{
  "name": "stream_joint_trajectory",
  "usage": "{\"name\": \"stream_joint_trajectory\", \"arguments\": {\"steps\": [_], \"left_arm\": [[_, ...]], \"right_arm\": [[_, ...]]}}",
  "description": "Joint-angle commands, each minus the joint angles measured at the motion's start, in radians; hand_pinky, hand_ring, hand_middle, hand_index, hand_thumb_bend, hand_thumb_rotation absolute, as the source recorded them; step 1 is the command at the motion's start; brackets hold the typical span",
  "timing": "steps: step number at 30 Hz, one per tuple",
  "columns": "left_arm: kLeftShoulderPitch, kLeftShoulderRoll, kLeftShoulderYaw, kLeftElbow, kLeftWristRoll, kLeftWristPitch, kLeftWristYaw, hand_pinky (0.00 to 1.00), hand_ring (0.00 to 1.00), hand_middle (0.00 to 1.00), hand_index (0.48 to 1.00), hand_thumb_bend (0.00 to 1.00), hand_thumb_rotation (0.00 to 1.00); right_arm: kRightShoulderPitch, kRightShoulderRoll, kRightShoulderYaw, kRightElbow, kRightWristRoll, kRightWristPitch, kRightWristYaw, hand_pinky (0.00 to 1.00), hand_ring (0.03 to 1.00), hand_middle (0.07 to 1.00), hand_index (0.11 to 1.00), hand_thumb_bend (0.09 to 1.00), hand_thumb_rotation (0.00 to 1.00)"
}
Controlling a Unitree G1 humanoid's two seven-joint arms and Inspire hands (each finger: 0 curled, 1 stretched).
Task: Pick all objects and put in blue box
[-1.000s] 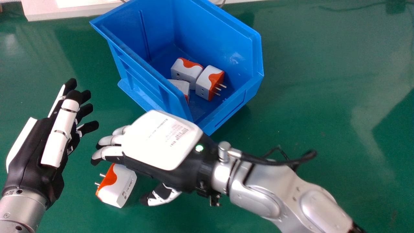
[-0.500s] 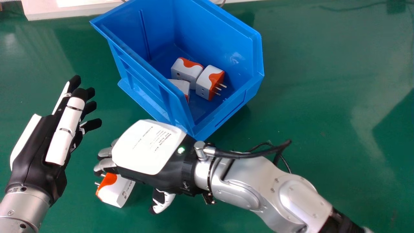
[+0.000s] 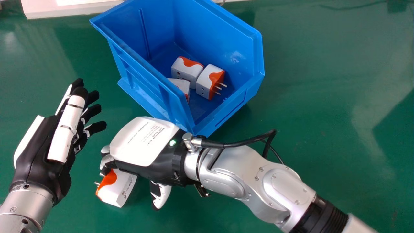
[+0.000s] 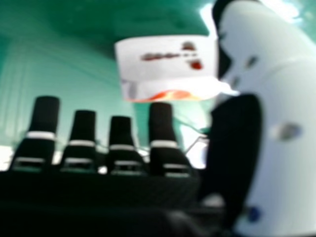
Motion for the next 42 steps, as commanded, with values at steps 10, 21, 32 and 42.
{"name": "stream_joint_trajectory", "arguments": {"steps": [10,21,32,42], "left_arm": [[-0.004,0.006,0.003,-0.029,0.001,-0.011,-0.001,0.86,0.94,0.95,1.0,0.4,1.0],[-0.006,0.011,0.0,-0.015,0.016,-0.029,-0.008,0.87,0.94,0.95,1.0,0.39,1.0],[0.004,0.0,-0.023,-0.034,0.048,-0.044,0.008,0.87,0.94,0.95,1.0,0.39,1.0],[0.008,-0.017,-0.051,-0.049,0.078,-0.046,0.029,0.88,0.94,0.96,1.0,0.39,1.0]], "right_arm": [[0.001,0.038,0.004,0.001,-0.014,0.082,-0.1,0.76,0.864,0.893,0.794,0.405,0.1],[-0.024,0.064,0.015,0.055,-0.009,0.1,-0.129,0.77,0.863,0.899,0.804,0.421,0.1],[-0.045,0.097,0.037,0.133,0.002,0.081,-0.164,0.77,0.859,0.9,0.806,0.431,0.12],[-0.128,0.105,0.073,0.23,-0.013,0.045,-0.181,0.75,0.839,0.893,0.799,0.386,0.41]]}}
